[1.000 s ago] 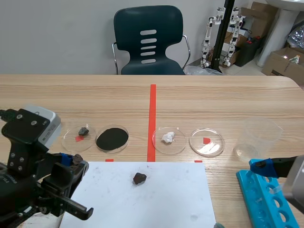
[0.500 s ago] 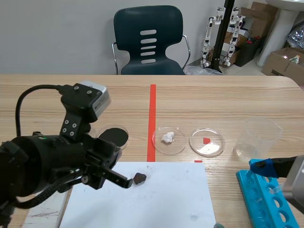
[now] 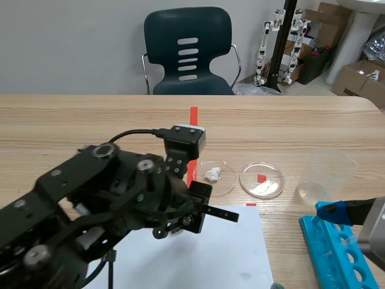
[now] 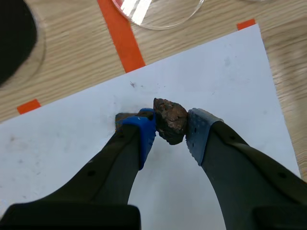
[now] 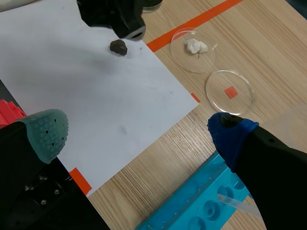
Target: Put the right mineral back
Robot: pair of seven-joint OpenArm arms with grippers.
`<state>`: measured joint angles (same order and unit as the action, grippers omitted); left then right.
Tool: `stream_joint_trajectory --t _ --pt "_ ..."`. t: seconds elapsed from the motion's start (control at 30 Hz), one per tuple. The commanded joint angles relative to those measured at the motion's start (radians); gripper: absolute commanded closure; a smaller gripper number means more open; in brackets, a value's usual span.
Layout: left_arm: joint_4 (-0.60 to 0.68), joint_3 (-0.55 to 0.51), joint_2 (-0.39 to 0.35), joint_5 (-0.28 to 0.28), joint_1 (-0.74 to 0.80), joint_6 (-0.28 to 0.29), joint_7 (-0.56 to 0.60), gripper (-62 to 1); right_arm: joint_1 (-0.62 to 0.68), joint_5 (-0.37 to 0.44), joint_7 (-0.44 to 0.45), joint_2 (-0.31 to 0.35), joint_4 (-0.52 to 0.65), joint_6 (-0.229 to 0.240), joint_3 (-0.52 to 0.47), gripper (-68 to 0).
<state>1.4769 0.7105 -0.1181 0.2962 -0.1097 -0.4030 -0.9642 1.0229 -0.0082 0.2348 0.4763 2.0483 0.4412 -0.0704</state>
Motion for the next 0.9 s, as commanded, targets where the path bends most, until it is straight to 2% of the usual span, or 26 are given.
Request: stream_joint_trajectory --t 0.0,0.27,0.47,0.6,0.87 --pt "-0.022 0.014 0.039 -0.002 -0.047 -0.005 -0.008 -8.5 -0.006 0.012 0.014 0.0 0.02 -0.004 -0.002 -60.8" --pt "-0.272 0.124 0.18 -0.002 -0.198 -0.006 -0.028 -8.5 -0.006 0.012 0.014 0.0 0.02 -0.004 -0.002 -60.8" --pt "-0.401 0.155 0.261 -0.005 -0.255 -0.006 -0.067 -8.5 -0.006 0.012 0.014 0.0 0.02 -0.004 -0.002 -60.8" --pt "-0.462 0.156 0.266 -0.029 -0.268 -0.005 -0.074 -8.5 -0.006 0.012 0.014 0.0 0.02 -0.004 -0.002 -60.8" --pt "-0.481 0.197 0.266 -0.009 -0.282 -0.022 -0.073 -8.6 -0.006 0.012 0.014 0.0 0.02 -0.004 -0.002 -60.8"
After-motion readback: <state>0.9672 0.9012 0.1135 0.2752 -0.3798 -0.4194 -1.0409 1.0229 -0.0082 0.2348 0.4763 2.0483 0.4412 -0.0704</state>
